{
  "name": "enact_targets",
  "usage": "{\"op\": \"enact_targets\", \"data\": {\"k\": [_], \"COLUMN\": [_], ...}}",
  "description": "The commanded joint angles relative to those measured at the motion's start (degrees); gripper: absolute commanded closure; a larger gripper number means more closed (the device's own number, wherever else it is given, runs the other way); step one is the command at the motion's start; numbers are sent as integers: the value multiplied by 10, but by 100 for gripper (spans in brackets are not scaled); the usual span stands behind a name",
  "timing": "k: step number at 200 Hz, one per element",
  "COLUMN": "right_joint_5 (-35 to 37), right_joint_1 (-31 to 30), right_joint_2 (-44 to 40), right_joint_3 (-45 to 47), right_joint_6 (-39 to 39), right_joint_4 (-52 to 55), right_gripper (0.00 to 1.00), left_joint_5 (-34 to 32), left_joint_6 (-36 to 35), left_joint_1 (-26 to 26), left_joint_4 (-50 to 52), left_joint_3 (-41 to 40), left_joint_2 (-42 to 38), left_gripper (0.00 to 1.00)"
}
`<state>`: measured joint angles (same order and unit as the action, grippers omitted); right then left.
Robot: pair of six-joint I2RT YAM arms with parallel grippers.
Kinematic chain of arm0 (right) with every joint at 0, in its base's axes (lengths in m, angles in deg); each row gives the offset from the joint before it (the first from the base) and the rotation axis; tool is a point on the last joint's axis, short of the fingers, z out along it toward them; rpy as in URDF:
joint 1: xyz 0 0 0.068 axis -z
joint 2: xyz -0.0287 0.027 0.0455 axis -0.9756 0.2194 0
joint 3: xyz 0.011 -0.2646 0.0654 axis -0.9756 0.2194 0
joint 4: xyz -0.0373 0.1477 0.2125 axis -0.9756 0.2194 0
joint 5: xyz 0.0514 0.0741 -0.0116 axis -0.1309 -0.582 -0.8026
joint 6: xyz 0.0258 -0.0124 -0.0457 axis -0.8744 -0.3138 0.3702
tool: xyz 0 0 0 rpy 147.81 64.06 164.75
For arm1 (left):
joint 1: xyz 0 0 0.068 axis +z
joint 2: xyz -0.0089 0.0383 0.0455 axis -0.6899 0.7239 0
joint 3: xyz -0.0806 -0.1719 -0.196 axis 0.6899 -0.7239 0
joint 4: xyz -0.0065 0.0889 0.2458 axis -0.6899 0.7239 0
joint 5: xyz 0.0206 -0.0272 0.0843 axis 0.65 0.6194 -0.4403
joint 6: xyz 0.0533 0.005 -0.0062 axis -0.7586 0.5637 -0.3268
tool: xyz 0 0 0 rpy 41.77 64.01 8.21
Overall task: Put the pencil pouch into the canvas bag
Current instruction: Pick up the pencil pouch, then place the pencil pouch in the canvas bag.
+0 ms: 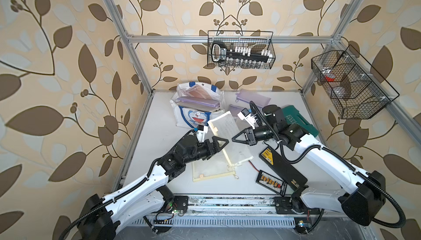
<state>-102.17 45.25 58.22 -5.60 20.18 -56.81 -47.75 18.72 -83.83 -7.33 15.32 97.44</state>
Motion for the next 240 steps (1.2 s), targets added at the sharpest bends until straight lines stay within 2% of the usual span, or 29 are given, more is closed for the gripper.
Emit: {"op": "enact_targets", "data": {"k": [1, 12, 36, 63, 83, 86, 101, 114, 121, 137, 152, 160, 167, 187, 198, 223, 240], "right_joint_5": [-63, -69, -67, -62, -61, -61, -49, -13, 21, 109, 170, 194, 211, 238, 248, 263, 264], "right_joint_1": [1, 1, 2, 10, 39, 44, 57, 61, 63, 70, 76, 80, 82, 84, 84, 84, 84], "right_joint_2": [-7, -6, -3, -6, -12, -12, -6, 3, 10, 20, 22, 22, 22, 20, 18, 5, -5], "right_joint_3": [-26, -30, -32, -33, -37, -38, -53, -88, -114, -165, -203, -218, -228, -245, -248, -241, -228], "right_joint_6": [1, -4, -12, -25, -38, -41, -39, -10, 7, 37, 52, 56, 59, 62, 58, 46, 41], "right_joint_4": [24, 24, 23, 13, 5, 4, 19, 69, 104, 175, 214, 227, 236, 247, 249, 246, 245], "right_gripper": [100, 100, 100, 100, 100, 97, 74, 61, 55, 34, 26, 14, 8, 2, 1, 0, 0], "left_joint_5": [32, 42, 48, 39, 27, 25, 5, -37, -72, -170, -266, -313, -352, -454, -489, -460, -455], "left_joint_6": [-23, -28, -44, -56, -58, -58, -62, -67, -67, -66, -55, -46, -40, -10, 12, 71, 89], "left_joint_1": [-5, -5, -5, -5, -5, -5, -5, -5, -5, -5, -5, -5, -5, -3, 6, 75, 106], "left_joint_4": [-43, -45, -27, 2, 31, 36, 77, 148, 197, 319, 423, 461, 489, 574, 615, 692, 702], "left_joint_3": [44, 59, 91, 110, 117, 119, 139, 176, 206, 292, 387, 436, 476, 591, 652, 774, 821], "left_joint_2": [-14, -11, -11, -22, -38, -40, -48, -47, -42, -19, 15, 36, 54, 131, 180, 283, 345], "left_gripper": [13, 21, 48, 83, 99, 100, 100, 100, 100, 100, 97, 96, 95, 96, 97, 97, 97]}}
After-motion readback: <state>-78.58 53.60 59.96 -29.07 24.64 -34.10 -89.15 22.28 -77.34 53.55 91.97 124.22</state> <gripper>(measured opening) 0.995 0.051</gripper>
